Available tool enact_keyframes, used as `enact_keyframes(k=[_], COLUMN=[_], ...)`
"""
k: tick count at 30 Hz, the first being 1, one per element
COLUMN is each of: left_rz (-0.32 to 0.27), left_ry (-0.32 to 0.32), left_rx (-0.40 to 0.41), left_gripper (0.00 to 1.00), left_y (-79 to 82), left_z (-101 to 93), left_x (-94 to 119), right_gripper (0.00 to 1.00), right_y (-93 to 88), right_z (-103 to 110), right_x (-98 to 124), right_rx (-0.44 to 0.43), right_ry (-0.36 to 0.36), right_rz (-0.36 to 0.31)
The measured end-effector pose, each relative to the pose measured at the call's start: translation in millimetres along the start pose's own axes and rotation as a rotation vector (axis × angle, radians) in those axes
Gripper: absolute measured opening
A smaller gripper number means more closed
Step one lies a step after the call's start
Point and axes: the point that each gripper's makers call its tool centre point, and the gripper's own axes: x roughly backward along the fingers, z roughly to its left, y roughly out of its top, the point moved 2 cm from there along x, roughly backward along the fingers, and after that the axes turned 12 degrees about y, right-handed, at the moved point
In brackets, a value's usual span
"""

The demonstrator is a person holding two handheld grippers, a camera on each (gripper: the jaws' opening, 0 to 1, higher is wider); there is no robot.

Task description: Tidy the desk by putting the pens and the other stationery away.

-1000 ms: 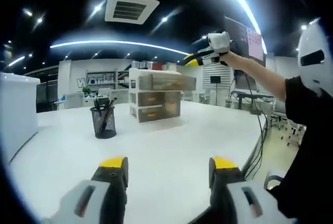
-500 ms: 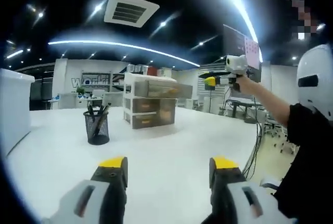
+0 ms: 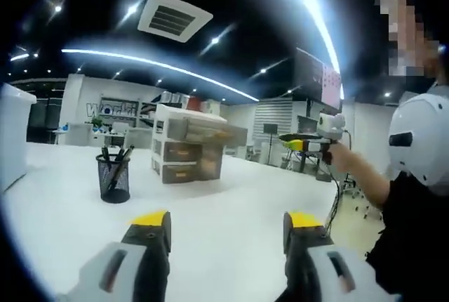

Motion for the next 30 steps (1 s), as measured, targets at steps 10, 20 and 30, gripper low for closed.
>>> enact_keyframes(k=[10, 20, 30], left_rz=[-0.023, -0.003, -0.104], left_ry=[-0.015, -0.043, -0.064], left_rx=[-0.024, -0.160, -0.385], left_gripper=[0.64, 0.65, 0.64], left_y=[10.7, 23.0, 51.3], left_z=[-6.3, -14.0, -22.9], left_x=[-12, -29, -57], right_gripper=[0.60, 0.63, 0.63], right_y=[-26.8, -50.4, -58.7], right_z=[25, 40, 47], right_x=[24, 43, 52], right_rx=[-0.112, -0.164, -0.189], right_ry=[-0.060, -0.114, -0.128], right_rz=[-0.044, -0.036, -0.039])
